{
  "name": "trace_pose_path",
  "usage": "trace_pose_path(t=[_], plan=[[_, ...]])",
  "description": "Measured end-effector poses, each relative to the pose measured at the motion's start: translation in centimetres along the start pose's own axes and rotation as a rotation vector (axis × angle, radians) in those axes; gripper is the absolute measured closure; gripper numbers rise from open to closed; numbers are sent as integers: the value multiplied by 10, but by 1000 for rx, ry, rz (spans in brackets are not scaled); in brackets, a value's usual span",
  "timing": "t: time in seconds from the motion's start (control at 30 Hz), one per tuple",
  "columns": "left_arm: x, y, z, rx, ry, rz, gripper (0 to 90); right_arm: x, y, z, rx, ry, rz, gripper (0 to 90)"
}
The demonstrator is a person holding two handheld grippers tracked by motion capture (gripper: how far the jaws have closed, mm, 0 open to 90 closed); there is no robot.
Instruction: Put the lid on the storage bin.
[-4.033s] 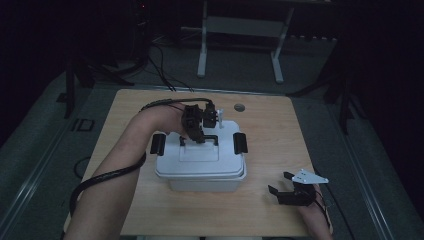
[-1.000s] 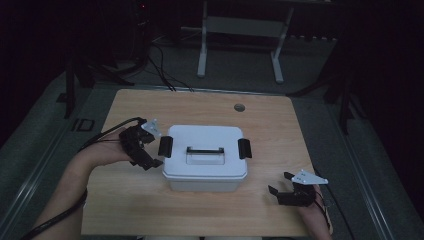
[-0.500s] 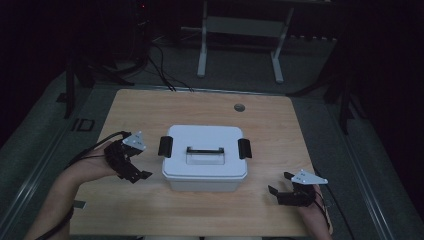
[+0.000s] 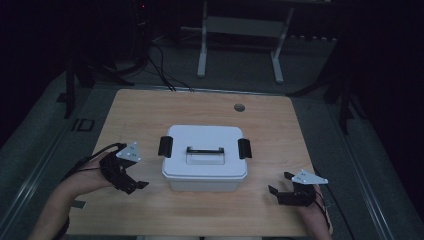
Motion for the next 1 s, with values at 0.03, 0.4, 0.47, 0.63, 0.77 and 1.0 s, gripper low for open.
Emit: trace_pose_path(t=[0.03, 0.4, 0.47, 0.63, 0.77, 1.0], plan=[[0, -2, 0, 2, -1, 4, 125, 0, 0, 0, 1, 0, -2, 135], [6, -28, -6, 87, 40, 13, 117, 0, 0, 0, 2, -2, 2, 135], [8, -35, -9, 98, 41, 25, 111, 0, 0, 0, 1, -1, 0, 135], [8, -51, -18, 144, 26, 49, 112, 0, 0, 0, -1, -1, 3, 135], [8, -62, -24, 185, 46, 64, 112, 0, 0, 0, -1, -2, 3, 135], [2, -79, -35, 260, 138, 121, 112, -1, 0, 0, -2, -5, 10, 135]])
Point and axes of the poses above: each handheld gripper's, and its own axes: z roughly backward along the jaws, y roughly out of its top, x roughly to its right, the point moved 4 cm from there along -z, roughly forward along the jaws, and after that the axes turned 15 degrees about -y, right-handed, at the moved point
